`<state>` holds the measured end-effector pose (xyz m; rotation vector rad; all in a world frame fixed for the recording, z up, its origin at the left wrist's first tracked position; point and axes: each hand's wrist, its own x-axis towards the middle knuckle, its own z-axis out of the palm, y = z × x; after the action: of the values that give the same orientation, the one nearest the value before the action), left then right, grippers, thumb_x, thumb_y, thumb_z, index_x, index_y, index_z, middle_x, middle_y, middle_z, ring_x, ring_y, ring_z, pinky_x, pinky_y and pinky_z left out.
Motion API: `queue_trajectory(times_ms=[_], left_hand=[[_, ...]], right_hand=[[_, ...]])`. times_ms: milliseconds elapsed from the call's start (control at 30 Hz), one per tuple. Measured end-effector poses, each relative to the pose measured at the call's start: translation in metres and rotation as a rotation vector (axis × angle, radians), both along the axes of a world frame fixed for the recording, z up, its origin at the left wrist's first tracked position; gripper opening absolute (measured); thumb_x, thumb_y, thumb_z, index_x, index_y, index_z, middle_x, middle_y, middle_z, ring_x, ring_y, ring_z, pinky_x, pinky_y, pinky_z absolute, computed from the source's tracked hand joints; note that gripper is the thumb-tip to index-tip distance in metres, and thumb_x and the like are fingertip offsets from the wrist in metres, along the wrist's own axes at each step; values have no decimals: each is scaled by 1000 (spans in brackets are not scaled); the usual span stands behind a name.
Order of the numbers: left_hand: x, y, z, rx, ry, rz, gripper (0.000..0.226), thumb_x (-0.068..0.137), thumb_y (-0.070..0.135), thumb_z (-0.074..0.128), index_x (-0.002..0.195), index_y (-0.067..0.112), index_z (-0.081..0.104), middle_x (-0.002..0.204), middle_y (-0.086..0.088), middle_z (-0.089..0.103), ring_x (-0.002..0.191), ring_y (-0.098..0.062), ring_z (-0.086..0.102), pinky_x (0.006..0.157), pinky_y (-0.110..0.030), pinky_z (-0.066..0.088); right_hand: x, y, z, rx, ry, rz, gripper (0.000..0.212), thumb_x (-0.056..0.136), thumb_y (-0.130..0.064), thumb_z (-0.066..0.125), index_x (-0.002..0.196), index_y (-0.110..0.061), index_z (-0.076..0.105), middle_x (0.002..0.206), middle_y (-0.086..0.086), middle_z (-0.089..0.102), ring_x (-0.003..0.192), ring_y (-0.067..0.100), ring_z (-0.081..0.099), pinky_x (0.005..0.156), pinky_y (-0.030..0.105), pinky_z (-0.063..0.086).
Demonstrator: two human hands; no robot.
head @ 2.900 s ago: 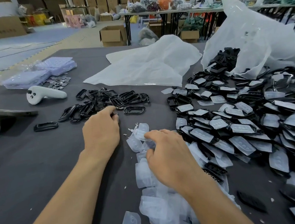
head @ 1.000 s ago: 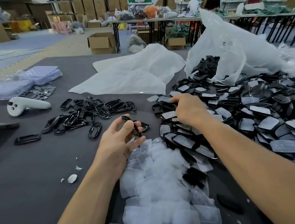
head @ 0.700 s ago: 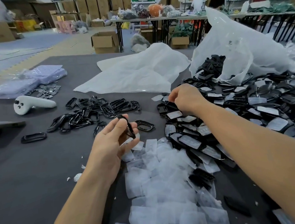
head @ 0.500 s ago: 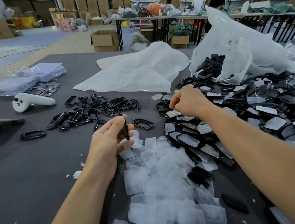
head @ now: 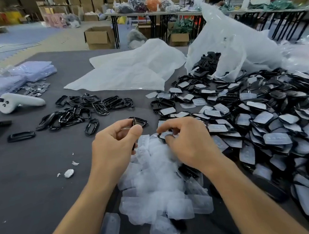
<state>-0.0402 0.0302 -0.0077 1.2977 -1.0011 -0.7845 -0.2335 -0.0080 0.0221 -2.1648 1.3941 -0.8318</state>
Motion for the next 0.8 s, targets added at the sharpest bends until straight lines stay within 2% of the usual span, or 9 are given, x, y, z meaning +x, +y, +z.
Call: queue_trajectory(times_ms=[67, 167, 267, 367, 400, 533, 600, 700, 800], left_hand=[[-2, 3, -2, 15, -44, 1, 14, 83, 37, 79, 97, 42, 79, 76, 0, 77, 57, -11, 65, 54, -23, 56], [-8, 6, -2, 30, -60, 1, 12, 88, 33, 79, 100, 37, 79, 77, 0, 78, 54, -11, 63, 50, -22, 53], [-14, 7, 0, 40, -34, -11, 9, 92, 33, 77, 101, 34, 77, 79, -1, 78, 49, -13, 60, 45, -21, 49], [-15, 4, 4, 54, 49, -21, 10, 93, 31, 75, 103, 27, 78, 82, -4, 79, 46, -14, 56, 42, -22, 47], [-16, 1, 6, 65, 88, -14, 11, 95, 29, 74, 104, 24, 77, 84, -5, 79, 46, -14, 55, 42, -23, 47], [-20, -26, 13, 129, 242, -2, 16, 99, 29, 70, 106, 16, 77, 92, -5, 81, 47, -11, 57, 44, -21, 49], [-24, -41, 16, 153, 357, -26, 23, 100, 33, 68, 108, 12, 74, 95, -6, 81, 47, -9, 58, 44, -19, 49], [-29, -58, 16, 157, 526, -29, 35, 100, 40, 66, 112, 8, 72, 98, -6, 81, 49, -6, 57, 43, -16, 50], [-27, -66, 11, 148, 543, -53, 34, 97, 41, 68, 112, 11, 72, 100, -7, 81, 50, -6, 57, 43, -15, 50]], right_hand=[[-11, 3, -2, -56, -78, -82, 31, 87, -5, 65, 94, -31, 80, 65, -47, 54, 62, -15, 55, 59, 1, 37], [-39, -12, 3, -66, -52, -227, 33, 90, -4, 63, 90, -32, 80, 60, -26, 60, 52, -5, 56, 50, 4, 38], [-71, -35, 8, 14, 77, -358, 32, 93, -7, 60, 92, -34, 78, 83, -17, 70, 64, -1, 59, 61, 9, 43], [-91, -57, 8, 65, 106, -432, 32, 94, -8, 57, 95, -32, 78, 89, -10, 71, 69, 1, 60, 56, 11, 41], [-93, -64, 9, 73, 146, -429, 32, 94, -7, 56, 99, -30, 78, 93, -6, 72, 73, 6, 63, 59, 15, 43], [-96, -108, 13, 108, 394, -425, 33, 92, -2, 51, 112, -12, 74, 121, 12, 71, 110, 31, 64, 89, 36, 55], [-96, -132, 17, 113, 513, -417, 24, 92, -3, 51, 104, -5, 71, 119, 16, 68, 108, 34, 63, 91, 40, 55], [-99, -158, 23, 132, 711, -413, 16, 88, -1, 52, 73, -6, 52, 97, 15, 61, 84, 32, 55, 73, 38, 47], [-106, -190, 24, 44, 705, -446, 16, 86, -3, 53, 73, -6, 46, 81, 9, 51, 80, 30, 51, 73, 38, 49]])
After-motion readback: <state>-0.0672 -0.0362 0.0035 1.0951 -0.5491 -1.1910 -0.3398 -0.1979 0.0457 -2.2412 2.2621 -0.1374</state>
